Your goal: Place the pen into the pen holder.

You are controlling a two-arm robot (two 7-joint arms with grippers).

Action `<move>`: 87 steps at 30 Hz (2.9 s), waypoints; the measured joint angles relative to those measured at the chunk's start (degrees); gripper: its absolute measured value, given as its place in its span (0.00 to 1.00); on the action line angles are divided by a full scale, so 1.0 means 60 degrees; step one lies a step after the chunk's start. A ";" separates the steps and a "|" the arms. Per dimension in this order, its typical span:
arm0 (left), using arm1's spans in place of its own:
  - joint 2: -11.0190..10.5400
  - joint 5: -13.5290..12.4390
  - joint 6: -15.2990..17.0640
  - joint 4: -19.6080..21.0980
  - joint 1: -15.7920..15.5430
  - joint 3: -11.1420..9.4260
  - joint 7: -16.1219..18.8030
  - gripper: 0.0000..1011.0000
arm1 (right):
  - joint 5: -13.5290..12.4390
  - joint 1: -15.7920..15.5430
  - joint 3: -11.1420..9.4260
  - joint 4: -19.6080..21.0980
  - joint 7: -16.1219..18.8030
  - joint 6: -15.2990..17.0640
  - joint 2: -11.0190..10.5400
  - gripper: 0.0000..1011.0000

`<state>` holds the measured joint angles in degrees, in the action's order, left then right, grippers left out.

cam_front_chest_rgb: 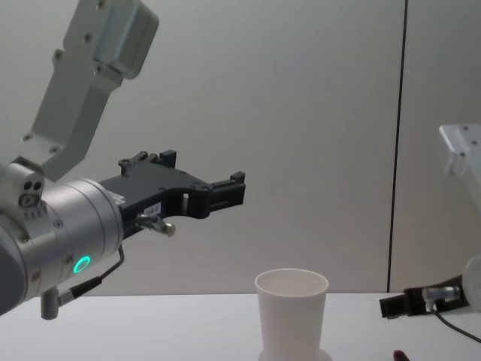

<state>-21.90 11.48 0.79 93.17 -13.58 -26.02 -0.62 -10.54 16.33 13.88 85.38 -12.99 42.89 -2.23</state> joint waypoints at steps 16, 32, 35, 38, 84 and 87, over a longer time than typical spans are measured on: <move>0.0000 0.0000 0.0000 0.0000 0.0000 0.0000 0.0000 0.99 | 0.0037 0.0838 -0.0155 -0.1258 -0.0469 0.0440 0.0483 0.99; 0.0000 0.0000 0.0000 0.0000 -0.0001 0.0000 -0.0001 0.99 | 0.0051 0.1749 -0.0371 -0.2767 -0.0840 0.0585 0.0871 0.99; 0.0000 0.0000 0.0000 0.0000 0.0000 0.0000 -0.0001 0.99 | 0.0080 0.1886 -0.0411 -0.3058 -0.0874 0.0560 0.0920 0.99; 0.0000 0.0000 0.0000 0.0000 -0.0001 0.0000 -0.0001 0.99 | 0.0110 0.2004 -0.0450 -0.3325 -0.0889 0.0512 0.0959 0.99; 0.0000 0.0000 0.0000 0.0000 0.0000 0.0000 -0.0001 0.99 | 0.0292 0.2773 -0.0710 -0.5465 -0.0509 -0.0429 0.1319 0.63; 0.0000 0.0000 0.0000 0.0000 -0.0001 0.0000 -0.0001 0.99 | 0.0321 0.2777 -0.0718 -0.5506 -0.0498 -0.0443 0.1330 0.54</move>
<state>-21.89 11.48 0.79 93.17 -13.59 -26.02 -0.63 -8.61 32.99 9.57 52.34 -15.98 40.24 5.74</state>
